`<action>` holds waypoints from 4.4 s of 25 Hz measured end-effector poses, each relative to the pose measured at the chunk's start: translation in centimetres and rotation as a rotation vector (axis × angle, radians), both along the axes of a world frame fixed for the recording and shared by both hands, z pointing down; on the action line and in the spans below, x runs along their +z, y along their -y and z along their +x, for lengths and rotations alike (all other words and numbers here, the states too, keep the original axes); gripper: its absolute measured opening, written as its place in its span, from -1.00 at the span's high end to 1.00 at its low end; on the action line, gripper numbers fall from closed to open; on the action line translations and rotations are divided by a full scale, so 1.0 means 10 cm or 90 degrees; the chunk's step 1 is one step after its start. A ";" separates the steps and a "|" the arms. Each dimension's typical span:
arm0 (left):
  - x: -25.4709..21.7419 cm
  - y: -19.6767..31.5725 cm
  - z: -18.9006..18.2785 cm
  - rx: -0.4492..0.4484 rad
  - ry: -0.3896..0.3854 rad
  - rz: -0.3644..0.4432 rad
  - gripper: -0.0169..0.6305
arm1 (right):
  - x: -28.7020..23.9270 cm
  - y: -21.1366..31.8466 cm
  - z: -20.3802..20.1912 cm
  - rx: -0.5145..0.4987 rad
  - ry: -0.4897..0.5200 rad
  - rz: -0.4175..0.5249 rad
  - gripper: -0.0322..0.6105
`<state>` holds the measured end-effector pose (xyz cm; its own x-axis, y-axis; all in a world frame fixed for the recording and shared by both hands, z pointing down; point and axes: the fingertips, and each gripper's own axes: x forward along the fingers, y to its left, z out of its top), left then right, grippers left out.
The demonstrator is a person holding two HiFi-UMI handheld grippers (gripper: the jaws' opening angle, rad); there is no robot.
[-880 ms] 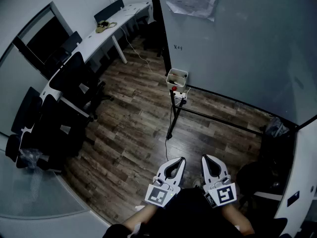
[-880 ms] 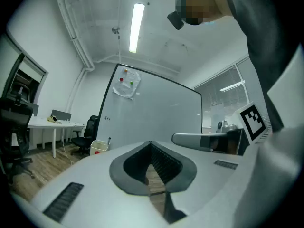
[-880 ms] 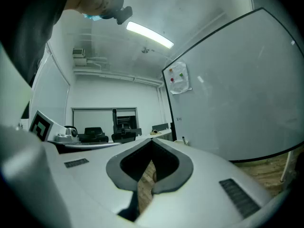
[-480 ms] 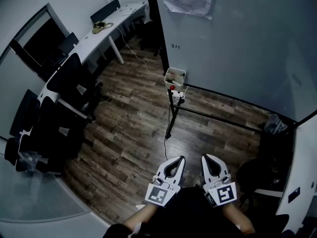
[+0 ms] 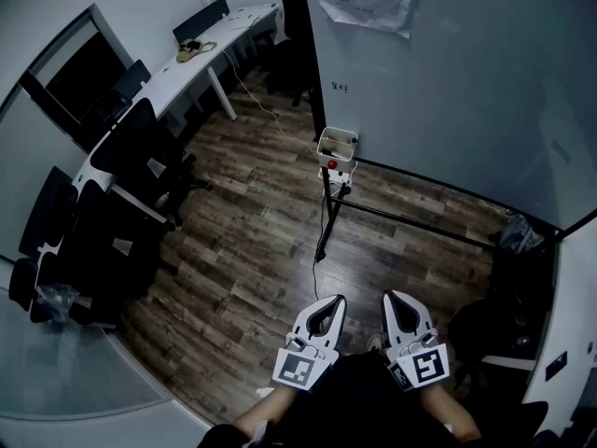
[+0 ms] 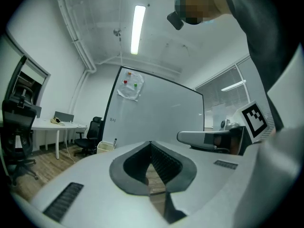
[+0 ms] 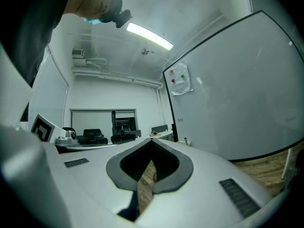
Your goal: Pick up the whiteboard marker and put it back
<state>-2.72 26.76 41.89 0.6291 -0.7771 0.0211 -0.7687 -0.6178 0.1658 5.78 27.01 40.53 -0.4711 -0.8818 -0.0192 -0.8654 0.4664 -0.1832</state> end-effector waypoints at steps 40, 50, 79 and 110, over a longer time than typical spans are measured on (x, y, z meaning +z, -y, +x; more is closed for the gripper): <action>-0.15 1.44 -0.39 -0.050 0.013 0.014 0.92 | 0.10 1.21 -0.31 0.058 -0.012 -0.005 0.85; -0.12 2.02 -0.14 -0.058 0.027 0.004 0.92 | 0.06 1.85 -0.10 0.042 -0.003 -0.005 0.85; 0.01 2.68 0.22 -0.140 0.057 -0.021 0.92 | 0.37 2.67 0.28 -0.026 -0.022 -0.058 0.85; 0.39 4.03 -0.04 -0.082 0.019 -0.048 0.92 | 1.14 4.15 -0.08 0.054 -0.123 -0.148 0.60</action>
